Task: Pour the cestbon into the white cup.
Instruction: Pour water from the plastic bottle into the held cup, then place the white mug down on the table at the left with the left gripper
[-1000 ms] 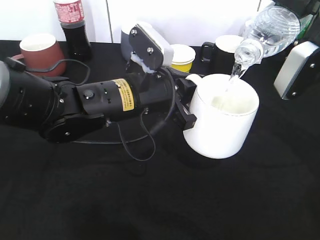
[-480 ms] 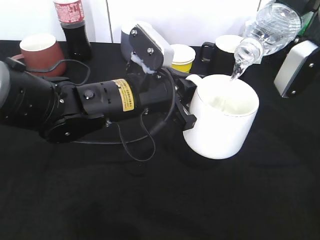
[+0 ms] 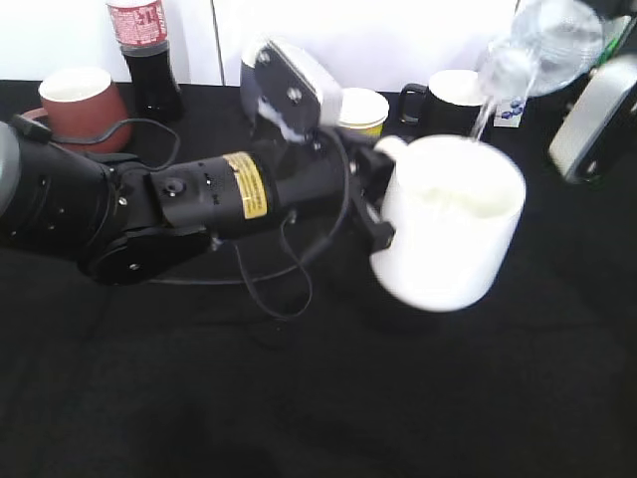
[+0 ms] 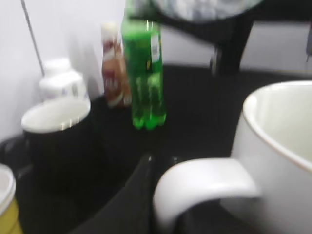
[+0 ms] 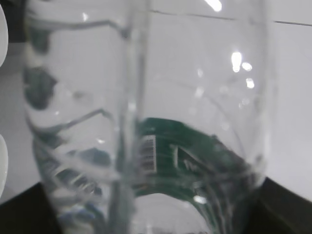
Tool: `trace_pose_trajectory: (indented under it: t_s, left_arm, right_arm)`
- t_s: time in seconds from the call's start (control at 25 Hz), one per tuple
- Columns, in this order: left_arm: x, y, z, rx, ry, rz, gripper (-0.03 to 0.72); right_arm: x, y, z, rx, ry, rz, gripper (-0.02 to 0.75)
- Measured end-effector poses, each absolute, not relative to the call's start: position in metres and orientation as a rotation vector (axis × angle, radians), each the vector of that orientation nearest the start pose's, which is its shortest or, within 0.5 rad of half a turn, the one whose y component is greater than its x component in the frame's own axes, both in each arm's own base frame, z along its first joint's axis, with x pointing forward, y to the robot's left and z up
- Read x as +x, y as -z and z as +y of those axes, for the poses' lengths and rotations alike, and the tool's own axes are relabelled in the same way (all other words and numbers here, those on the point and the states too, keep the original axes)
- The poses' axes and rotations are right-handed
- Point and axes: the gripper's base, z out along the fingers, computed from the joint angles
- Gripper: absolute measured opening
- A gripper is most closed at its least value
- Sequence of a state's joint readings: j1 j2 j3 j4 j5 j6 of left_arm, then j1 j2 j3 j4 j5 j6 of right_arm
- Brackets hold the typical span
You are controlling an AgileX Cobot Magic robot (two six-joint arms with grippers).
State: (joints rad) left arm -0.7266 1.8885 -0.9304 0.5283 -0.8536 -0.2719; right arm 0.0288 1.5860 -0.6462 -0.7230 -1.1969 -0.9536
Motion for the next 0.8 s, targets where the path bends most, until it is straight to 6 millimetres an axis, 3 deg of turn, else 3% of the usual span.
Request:
trace_pose_trajectory:
  t_s: [0.24,0.32,0.4,0.64,0.8]
  left_arm:
    - [0.275,-0.198,-0.276,0.874,0.801,1.417,0.052]
    - [0.283,-0.200,-0.268,0.847,0.784,1.415,0.052]
    - [0.292,-0.201,-0.253,0.814,0.749,1.430,0.052]
    - [0.307,-0.217,-0.181,0.674,0.607,1.465,0.052]
    - [0.310,-0.205,-0.137,0.578,0.531,1.524,0.052]
  right_arm:
    - [0.292,-0.247,0.065,-0.819,-0.148,1.123,0.492]
    - [0.292,-0.247,0.065,-0.633,-0.418,1.250,0.492]
    - [0.292,-0.247,0.065,-0.513,-0.579,1.315,0.492]
    - [0.292,-0.247,0.065,-0.480,-0.614,1.329,0.492]
    - [0.294,-0.243,0.064,-0.481,-0.579,1.370,0.492]
